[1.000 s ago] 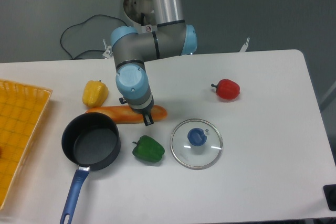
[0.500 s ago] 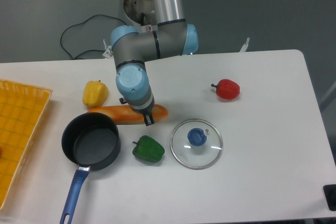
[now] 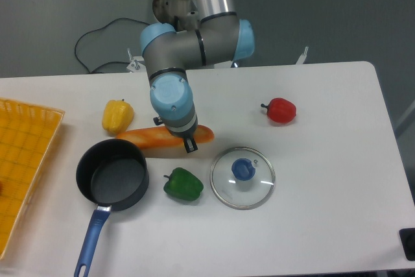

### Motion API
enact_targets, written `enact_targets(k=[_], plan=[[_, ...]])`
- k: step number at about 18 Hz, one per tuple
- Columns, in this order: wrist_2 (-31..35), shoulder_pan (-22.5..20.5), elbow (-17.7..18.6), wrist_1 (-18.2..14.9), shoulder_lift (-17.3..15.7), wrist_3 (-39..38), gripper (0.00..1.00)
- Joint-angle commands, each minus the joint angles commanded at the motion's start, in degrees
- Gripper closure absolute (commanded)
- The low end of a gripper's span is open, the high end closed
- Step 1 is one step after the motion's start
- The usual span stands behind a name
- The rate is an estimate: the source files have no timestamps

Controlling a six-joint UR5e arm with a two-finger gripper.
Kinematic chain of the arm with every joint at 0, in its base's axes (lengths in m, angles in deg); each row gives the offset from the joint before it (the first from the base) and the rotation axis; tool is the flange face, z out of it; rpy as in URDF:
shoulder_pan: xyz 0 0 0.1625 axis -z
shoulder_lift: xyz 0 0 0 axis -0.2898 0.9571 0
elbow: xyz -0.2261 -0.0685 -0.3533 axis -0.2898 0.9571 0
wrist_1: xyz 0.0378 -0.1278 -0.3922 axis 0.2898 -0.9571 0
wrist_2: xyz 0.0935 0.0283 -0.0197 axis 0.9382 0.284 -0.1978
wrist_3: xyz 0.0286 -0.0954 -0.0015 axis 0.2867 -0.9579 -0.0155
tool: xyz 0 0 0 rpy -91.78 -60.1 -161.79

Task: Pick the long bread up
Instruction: 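Lift the gripped bread loaf up off the table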

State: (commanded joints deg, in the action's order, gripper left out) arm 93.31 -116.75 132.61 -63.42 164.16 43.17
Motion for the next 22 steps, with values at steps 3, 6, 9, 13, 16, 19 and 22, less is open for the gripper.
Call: enact_targets(k=[3, 6, 9, 13, 16, 19, 22], plan=[[-0.2, -0.8, -1.1, -0.6, -0.1, 1.2, 1.0], [-0.4, -2.7, -2.5, -3.0, -0.7, 3.1, 1.0], [-0.5, -4.1, -3.2, -4.2, -0.9, 5.4, 1.0], [-1.3, -5.8, -3.5, -4.7, -1.8, 8.0, 1.0], [-1.7, -7.1, -4.4, -7.3, -2.7, 10.3, 1.0], [-3.1, -8.4, -5.0, -8.9, -3.1, 11.7, 1.0], [-3.2, -8.5, -5.2, -8.9, -3.4, 11.7, 1.0]])
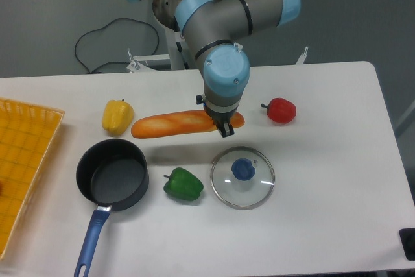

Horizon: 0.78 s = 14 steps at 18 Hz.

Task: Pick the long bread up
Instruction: 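Lift the gripped bread loaf up off the table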

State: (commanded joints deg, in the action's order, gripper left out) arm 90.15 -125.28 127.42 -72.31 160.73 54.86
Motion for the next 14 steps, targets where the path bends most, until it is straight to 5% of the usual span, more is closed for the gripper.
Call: enact_targets(k=[14], plan=[[-1.6, -0.1, -0.9, -0.4, -0.1, -0.1, 1.0]])
